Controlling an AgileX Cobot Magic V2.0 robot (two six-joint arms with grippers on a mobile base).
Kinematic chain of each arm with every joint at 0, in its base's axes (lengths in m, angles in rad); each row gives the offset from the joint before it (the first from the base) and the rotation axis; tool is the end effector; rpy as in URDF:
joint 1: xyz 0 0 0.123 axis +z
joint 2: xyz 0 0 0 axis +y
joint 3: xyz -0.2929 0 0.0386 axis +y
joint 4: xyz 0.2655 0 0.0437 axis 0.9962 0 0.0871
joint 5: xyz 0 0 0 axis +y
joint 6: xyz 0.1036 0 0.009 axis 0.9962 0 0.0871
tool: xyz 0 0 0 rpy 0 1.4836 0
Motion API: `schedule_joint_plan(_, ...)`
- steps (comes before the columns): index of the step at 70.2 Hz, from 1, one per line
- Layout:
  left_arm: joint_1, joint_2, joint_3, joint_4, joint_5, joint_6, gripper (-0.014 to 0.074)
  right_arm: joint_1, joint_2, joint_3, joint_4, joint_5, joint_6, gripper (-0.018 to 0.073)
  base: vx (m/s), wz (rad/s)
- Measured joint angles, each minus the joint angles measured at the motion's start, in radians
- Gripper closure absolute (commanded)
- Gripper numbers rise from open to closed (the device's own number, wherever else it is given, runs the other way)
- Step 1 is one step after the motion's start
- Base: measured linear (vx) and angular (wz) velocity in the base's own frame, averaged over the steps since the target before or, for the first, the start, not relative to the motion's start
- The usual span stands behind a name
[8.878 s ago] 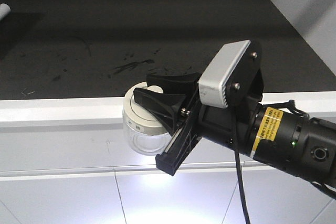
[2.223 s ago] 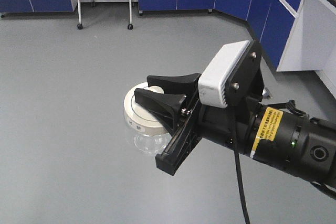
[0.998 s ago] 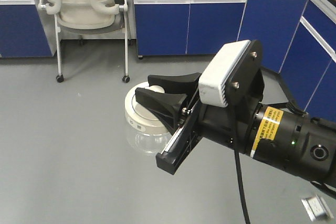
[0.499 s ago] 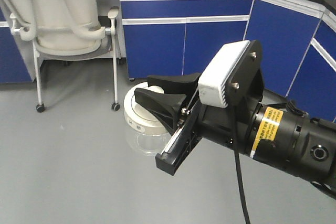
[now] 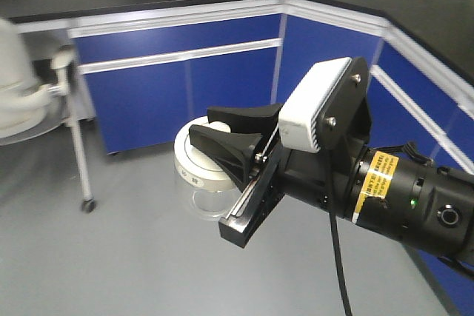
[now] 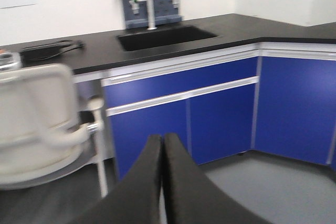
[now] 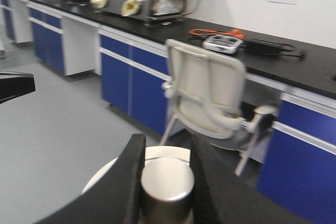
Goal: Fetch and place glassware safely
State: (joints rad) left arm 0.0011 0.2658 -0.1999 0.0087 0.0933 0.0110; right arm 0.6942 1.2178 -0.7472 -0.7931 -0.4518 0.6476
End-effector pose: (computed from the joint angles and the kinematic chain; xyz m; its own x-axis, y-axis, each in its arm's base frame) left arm 0.0990 0.0002 0.2558 -0.0720 0.0196 -0.9972 -0.0005 0.9998 0.0197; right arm 0.2023 0.2104 0.3243 0.0361 -0.0844 -0.9958 -0.8470 0.5262 -0.0753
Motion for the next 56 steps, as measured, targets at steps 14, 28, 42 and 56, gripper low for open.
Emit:
schedule_joint_plan(14,0.0,0.0,0.0,0.0,0.0,0.0,0.0603,0.0,0.0,0.0,0.0,0.0,0.0,0.0563,0.23,-0.83)
schedule_joint_plan(28,0.0,0.0,0.0,0.0,0.0,0.0,0.0603,0.0,0.0,0.0,0.0,0.0,0.0,0.0563,0.19,-0.96)
schedule_joint_plan(42,0.0,0.0,0.0,0.0,0.0,0.0,0.0603,0.0,0.0,0.0,0.0,0.0,0.0,0.0563,0.2,-0.91)
schedule_joint_plan(56,0.0,0.0,0.0,0.0,0.0,0.0,0.0603,0.0,0.0,0.0,0.0,0.0,0.0,0.0563,0.2,-0.84)
